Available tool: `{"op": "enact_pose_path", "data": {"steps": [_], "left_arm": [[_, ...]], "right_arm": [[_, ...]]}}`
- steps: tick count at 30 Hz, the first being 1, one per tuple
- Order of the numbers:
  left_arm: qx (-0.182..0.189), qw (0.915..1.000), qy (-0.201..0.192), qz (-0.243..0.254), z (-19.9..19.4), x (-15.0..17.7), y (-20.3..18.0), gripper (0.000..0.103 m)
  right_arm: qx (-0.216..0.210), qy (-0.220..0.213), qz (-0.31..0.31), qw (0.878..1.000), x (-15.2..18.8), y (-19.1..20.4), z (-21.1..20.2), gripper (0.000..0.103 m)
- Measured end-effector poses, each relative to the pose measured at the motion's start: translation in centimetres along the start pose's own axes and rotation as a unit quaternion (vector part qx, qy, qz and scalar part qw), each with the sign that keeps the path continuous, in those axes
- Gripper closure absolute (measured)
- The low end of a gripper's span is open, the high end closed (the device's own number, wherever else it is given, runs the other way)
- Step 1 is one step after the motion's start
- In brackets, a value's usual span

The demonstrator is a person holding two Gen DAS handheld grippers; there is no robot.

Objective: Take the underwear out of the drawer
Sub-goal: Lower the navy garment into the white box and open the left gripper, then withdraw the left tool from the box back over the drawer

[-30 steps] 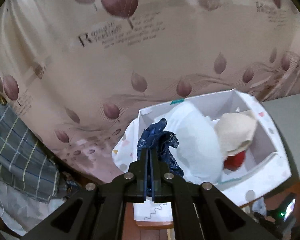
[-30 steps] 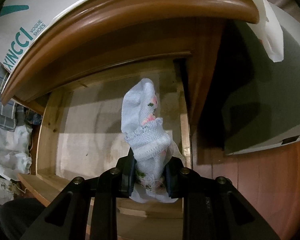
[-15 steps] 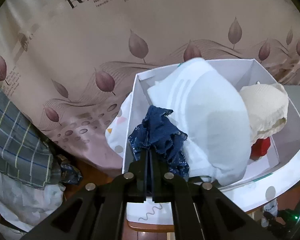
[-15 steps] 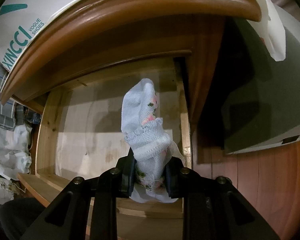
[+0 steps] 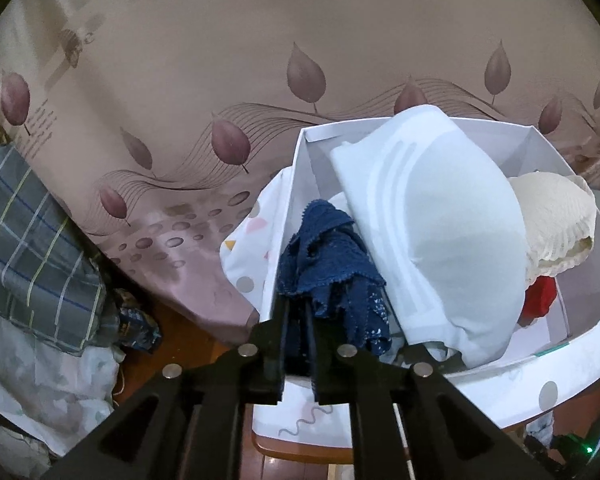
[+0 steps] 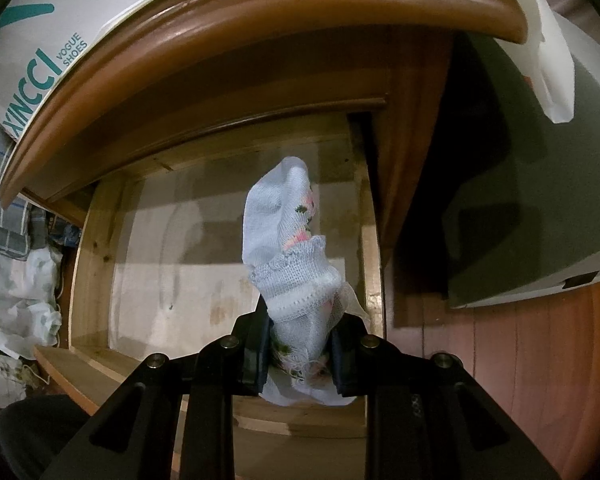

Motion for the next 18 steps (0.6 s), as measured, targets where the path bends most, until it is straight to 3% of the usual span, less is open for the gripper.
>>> {"op": "enact_pose_path", "data": {"steps": [7,10,11,12,13,14,18], "left_arm": [[0.005,1.0000,-0.003,0.008,-1.0,0.6,-0.1,0.085],[0.019,0.9998,-0.007,0.003,-1.7,0.7,-0.3,0.076],[0.018,0.9998,-0.010,0.004,-2.0,0.7,-0.3,0.067],[0.009,0.9998,-0.015,0.004,-2.2,0.6,-0.2,0.047],[0.004,0.9998,-0.022,0.003,-2.5,0.6,-0.1,0.040],[0.002,0.9995,-0.032,0.000,-2.9,0.4,0.1,0.035],[0.026,0.9990,-0.031,-0.020,-3.5,0.2,0.8,0.035]], "right_arm": [[0.001,0.001,-0.001,1.000,0.0,0.0,0.0,0.081],[0.003,0.001,-0.001,1.000,0.0,-0.1,0.1,0.081],[0.003,0.000,-0.001,1.000,0.0,-0.1,0.1,0.081],[0.003,0.001,-0.001,1.000,0.0,-0.1,0.1,0.081],[0.003,0.001,-0.001,1.000,0.0,0.0,0.1,0.081],[0.004,0.001,-0.001,1.000,0.0,0.0,0.1,0.081],[0.004,0.001,-0.002,1.000,0.1,0.0,0.1,0.081]]}}
Point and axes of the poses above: each gripper's, at about its wrist camera, not at the fingertips, and z roughly the way its jaws point, y to its left, x to its underside, the point moved 9 cm from there along z, roughly the way its jaws point, and after that the axes turned 8 degrees about -x, right-handed, at the moved point
